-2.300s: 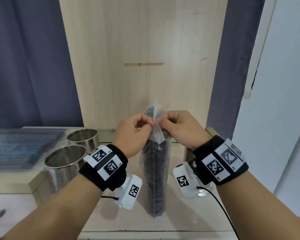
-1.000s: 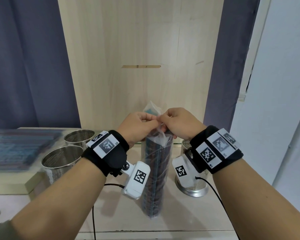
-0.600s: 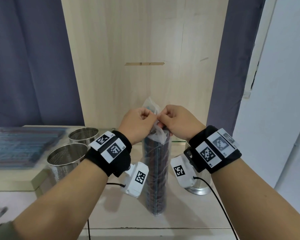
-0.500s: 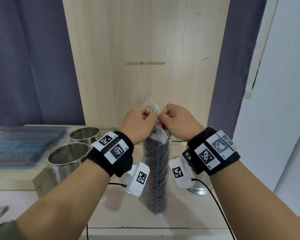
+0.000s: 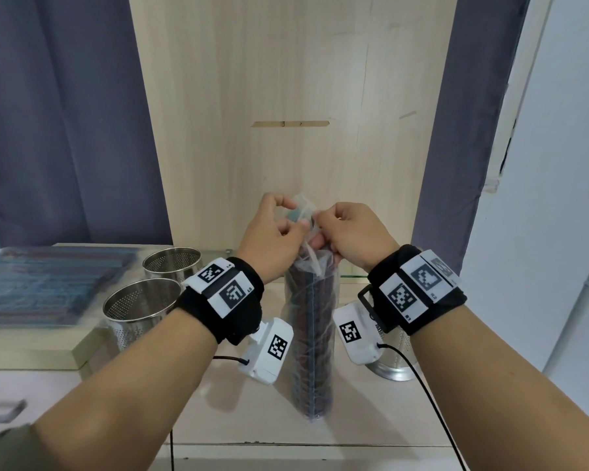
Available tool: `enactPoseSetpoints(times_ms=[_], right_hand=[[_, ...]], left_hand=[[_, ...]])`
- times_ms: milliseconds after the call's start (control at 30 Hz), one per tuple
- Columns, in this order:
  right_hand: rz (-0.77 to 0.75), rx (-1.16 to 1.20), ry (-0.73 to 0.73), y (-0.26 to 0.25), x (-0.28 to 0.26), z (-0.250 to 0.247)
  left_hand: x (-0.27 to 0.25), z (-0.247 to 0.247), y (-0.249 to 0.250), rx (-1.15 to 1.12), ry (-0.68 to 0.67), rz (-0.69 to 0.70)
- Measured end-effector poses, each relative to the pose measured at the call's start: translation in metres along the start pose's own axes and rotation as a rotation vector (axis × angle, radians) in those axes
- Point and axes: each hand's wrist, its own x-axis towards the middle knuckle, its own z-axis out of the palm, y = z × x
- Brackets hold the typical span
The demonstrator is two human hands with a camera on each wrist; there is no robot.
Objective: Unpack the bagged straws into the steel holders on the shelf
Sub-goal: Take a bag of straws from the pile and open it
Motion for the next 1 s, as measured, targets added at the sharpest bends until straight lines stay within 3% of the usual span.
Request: enactPoseSetpoints(times_ms=[200, 400, 500, 567, 700, 867, 1000], right_hand=[[0.011, 0.118, 0.136, 0.006, -0.002, 0.005], [-0.035, -0.054, 0.225, 0.003, 0.009, -0.005], [-0.047, -0.167, 0.097, 0.000, 0.016, -0.014], [-0.056, -0.199, 0.091, 0.002, 0.020, -0.016], [-0.112, -0.330, 0.196, 0.013, 0.018, -0.015], [-0.094, -0.553, 0.078, 0.023, 0.017, -0.009], [-0.054, -0.525, 0.065, 0.024, 0.011, -0.016]], left_hand=[[-0.008, 0.006, 0.000, -0.054, 0.236, 0.029], [0.001, 0.001, 0.008, -0.054, 0.060, -0.076], [0.002, -0.001, 0.011, -0.034, -0.008, -0.107], [0.003, -0.002, 0.012, 0.000, 0.020, -0.136], [0.001, -0.008, 0.015, 0.181, 0.230, -0.127], [-0.005, -0.009, 0.016, 0.423, 0.122, -0.114], [-0.005, -0.017, 0.014, 0.645, 0.188, -0.069]])
